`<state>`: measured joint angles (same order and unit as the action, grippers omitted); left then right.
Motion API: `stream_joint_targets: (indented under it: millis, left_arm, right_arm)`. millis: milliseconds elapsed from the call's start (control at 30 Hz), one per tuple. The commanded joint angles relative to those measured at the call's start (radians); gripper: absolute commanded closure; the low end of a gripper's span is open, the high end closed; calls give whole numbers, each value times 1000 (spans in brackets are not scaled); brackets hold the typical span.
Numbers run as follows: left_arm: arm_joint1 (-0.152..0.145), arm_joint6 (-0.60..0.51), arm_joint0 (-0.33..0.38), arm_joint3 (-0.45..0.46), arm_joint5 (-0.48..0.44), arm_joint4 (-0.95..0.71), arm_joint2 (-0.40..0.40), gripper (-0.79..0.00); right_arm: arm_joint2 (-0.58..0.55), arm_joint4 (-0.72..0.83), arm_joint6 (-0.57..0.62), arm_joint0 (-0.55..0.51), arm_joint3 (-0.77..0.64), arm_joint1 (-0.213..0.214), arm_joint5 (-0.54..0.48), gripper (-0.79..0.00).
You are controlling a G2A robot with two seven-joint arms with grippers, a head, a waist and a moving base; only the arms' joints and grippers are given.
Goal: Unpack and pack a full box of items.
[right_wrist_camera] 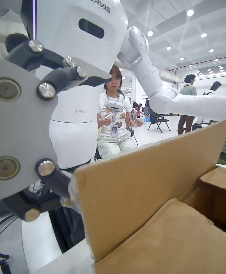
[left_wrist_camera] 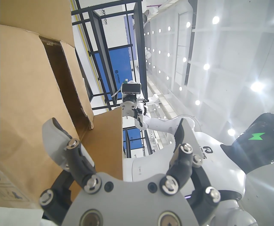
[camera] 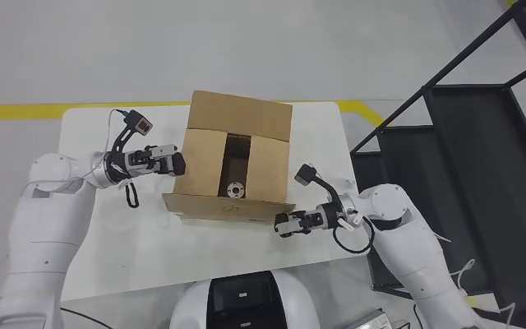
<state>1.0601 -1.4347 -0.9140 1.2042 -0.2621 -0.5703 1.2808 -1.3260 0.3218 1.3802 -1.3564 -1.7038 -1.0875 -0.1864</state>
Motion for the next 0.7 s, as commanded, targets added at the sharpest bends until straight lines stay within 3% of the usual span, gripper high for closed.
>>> stream_joint_targets:
  millis: [0,300,433,667]
  left_arm:
    - [-1,-2,-1,6,0,6,-2,-785]
    - [11,-8,24,-10,13,40,-84,-785]
    - [22,12,48,-36,-24,33,-118,-785]
    - [10,52,24,-13,-119,10,-52,-785]
  right_arm:
    - [11,-1,-27,18,17,-1,15,-785]
    - [95,-103,-186,104,66,-12,87,-785]
    - [122,-130,-224,130,76,-14,109,-785]
    - [146,-164,-242,144,65,-13,120,-785]
